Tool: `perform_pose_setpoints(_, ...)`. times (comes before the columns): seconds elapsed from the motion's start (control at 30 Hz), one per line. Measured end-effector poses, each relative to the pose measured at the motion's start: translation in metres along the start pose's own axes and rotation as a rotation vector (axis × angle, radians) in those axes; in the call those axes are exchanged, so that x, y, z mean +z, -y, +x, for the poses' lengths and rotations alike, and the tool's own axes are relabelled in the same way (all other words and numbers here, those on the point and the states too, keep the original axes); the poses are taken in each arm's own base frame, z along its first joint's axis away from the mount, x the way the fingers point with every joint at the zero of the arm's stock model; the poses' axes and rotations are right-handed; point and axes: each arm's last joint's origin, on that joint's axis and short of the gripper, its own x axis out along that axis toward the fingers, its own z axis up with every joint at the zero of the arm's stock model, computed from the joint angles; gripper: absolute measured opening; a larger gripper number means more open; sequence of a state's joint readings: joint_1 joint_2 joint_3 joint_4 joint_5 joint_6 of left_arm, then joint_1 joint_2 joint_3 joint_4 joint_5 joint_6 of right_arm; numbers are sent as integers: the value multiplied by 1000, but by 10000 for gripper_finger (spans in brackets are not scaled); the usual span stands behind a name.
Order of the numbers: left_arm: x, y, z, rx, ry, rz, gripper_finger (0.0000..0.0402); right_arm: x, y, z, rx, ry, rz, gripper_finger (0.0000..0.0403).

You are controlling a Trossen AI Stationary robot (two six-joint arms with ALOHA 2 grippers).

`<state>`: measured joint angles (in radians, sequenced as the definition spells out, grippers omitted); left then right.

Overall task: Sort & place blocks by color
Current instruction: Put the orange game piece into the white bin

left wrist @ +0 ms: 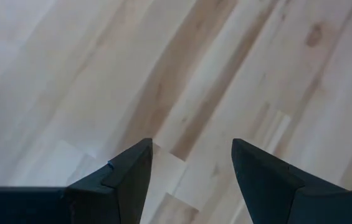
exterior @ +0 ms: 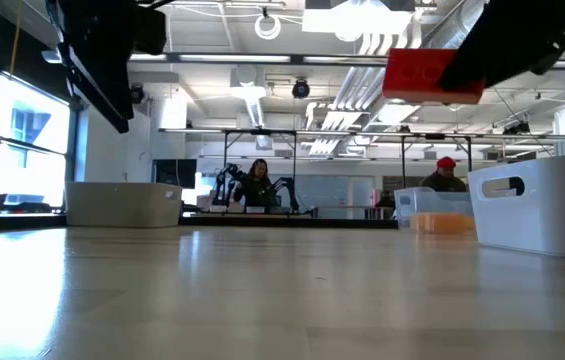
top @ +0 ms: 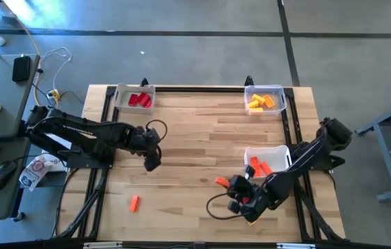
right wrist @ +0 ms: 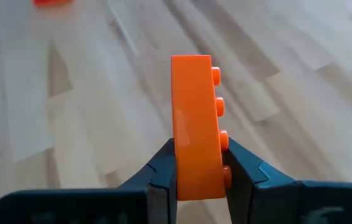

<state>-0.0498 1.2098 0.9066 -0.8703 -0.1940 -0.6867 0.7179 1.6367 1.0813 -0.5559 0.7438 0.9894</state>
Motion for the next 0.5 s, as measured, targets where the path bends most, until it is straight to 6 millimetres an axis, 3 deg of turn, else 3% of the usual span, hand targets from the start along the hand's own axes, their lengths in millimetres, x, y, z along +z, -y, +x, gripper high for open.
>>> perform_pose_setpoints(0.3,-21,23,-7,-58,-21,-26,207,13,35,-30,-124,11,34,67)
perform_pose_setpoints(0.5,-37,37,-12,-97,-40,-40,207,7,56,-36,-249,-124,79,67)
